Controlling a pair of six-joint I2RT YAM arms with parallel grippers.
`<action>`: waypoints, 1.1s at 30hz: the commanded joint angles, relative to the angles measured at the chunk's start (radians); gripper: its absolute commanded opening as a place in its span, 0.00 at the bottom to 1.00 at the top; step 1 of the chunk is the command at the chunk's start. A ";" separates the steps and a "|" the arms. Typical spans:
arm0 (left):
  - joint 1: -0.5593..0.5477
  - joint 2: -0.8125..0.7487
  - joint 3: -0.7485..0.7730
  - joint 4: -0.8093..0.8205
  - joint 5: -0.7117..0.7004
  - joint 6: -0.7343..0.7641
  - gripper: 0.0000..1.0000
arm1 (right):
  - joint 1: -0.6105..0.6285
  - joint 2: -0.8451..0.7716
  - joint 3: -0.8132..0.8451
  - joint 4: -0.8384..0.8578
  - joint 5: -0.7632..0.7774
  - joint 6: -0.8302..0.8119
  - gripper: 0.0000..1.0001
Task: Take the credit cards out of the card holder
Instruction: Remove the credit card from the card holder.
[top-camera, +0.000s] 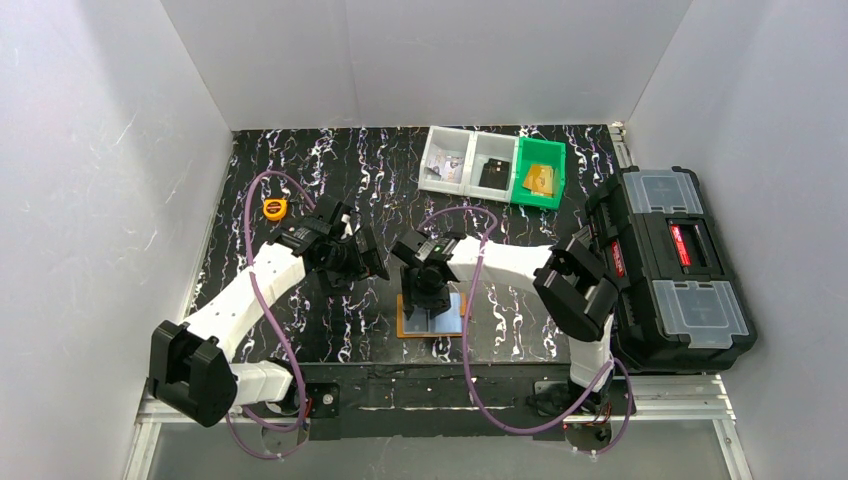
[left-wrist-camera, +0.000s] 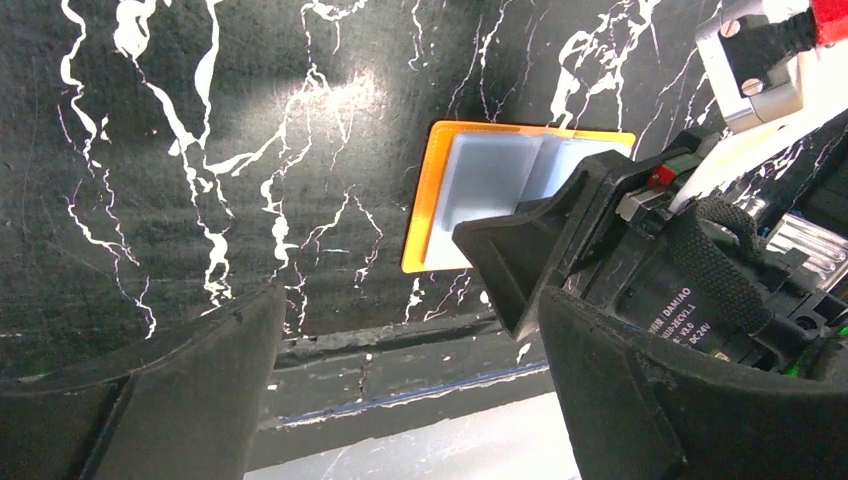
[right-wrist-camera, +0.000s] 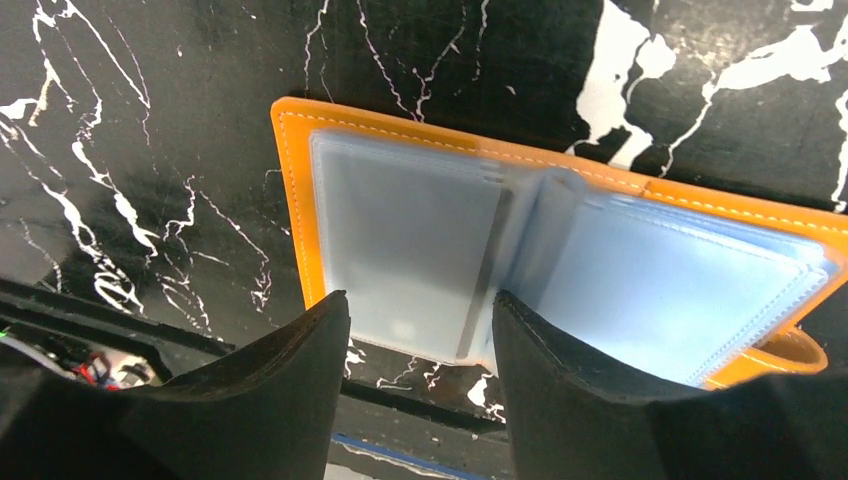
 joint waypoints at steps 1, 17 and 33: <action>0.006 -0.046 -0.026 -0.005 -0.023 -0.024 0.98 | 0.026 0.040 0.071 -0.058 0.072 -0.031 0.62; 0.007 -0.042 -0.076 0.029 0.010 -0.041 0.98 | 0.024 0.155 -0.001 -0.046 -0.007 -0.048 0.34; -0.018 0.083 -0.145 0.153 0.194 -0.037 0.81 | -0.084 0.074 -0.216 0.180 -0.212 -0.038 0.04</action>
